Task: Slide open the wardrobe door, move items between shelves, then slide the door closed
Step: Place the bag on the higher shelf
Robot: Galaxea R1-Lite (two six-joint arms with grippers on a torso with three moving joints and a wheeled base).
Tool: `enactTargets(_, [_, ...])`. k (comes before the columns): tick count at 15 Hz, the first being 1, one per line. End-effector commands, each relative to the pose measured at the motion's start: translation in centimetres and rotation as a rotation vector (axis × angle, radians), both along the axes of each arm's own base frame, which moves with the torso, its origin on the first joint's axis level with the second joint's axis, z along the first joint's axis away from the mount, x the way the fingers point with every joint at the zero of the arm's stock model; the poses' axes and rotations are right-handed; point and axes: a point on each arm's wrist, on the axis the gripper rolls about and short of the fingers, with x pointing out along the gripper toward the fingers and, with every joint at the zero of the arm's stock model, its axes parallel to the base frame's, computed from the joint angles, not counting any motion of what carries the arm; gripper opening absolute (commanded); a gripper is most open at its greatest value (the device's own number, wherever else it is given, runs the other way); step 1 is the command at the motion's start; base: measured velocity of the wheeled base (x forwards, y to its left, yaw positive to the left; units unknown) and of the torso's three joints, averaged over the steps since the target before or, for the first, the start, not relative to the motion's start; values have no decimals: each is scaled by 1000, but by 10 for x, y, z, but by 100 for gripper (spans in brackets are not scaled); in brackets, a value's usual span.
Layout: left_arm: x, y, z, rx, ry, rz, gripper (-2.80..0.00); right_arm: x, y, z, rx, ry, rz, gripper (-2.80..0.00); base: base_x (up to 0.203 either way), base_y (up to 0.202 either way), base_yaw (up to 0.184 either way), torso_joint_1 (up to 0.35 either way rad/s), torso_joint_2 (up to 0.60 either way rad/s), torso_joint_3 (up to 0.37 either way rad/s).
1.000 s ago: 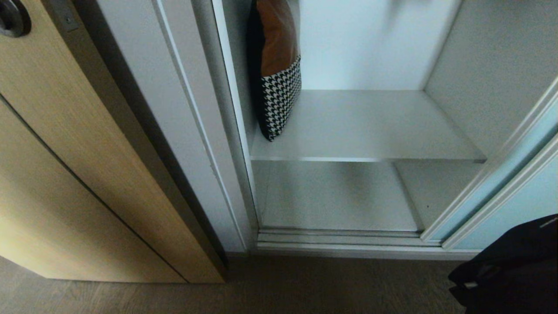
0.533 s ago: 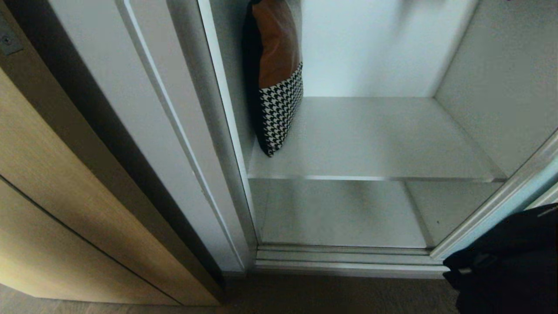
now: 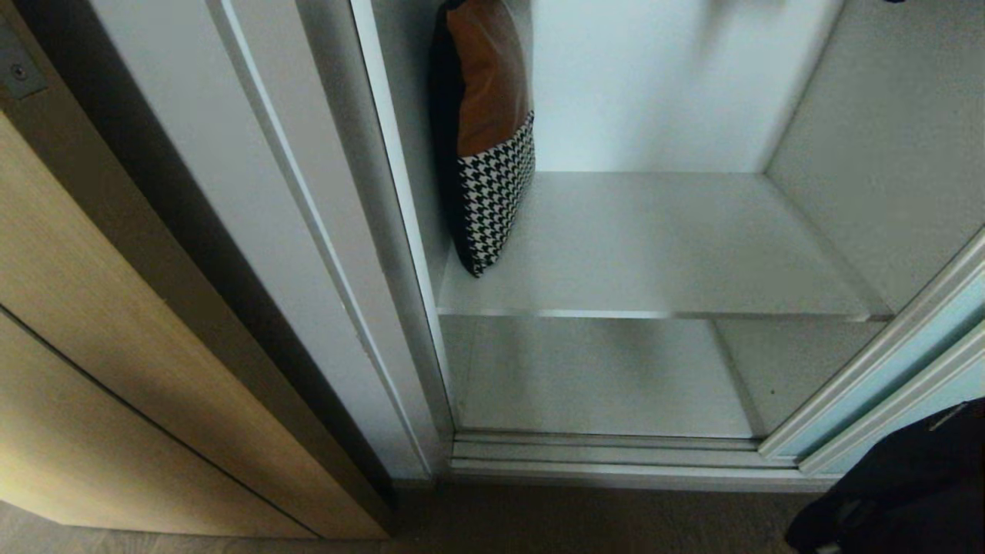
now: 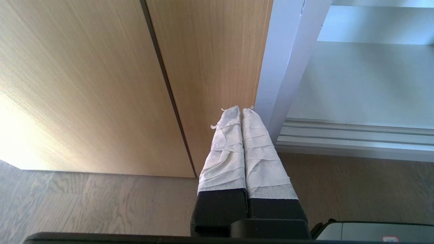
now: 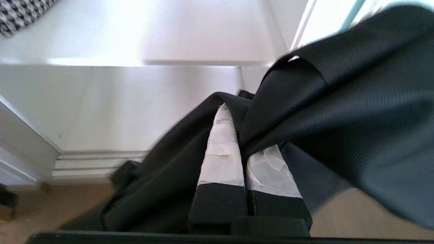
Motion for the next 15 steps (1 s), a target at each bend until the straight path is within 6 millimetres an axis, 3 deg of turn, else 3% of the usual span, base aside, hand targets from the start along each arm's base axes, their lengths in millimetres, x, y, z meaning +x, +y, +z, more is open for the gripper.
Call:
enactTargets(1, [0, 0, 0, 0, 2, 0, -280, 11, -2, 13, 5, 28, 0, -280, 0, 0, 0, 0, 0, 0])
enactTargets(6, [0, 0, 0, 0, 2, 0, -280, 36, -5, 46, 0, 51, 13, -280, 0, 0, 0, 0, 0, 0])
enactTargets(12, [0, 0, 0, 0, 2, 0, -280, 95, -12, 123, -29, 10, 69, -280, 0, 0, 0, 0, 0, 0])
enactTargets(15, [0, 0, 0, 0, 2, 0, -280, 130, -9, 147, -47, -20, 134, -280, 0, 0, 0, 0, 0, 0])
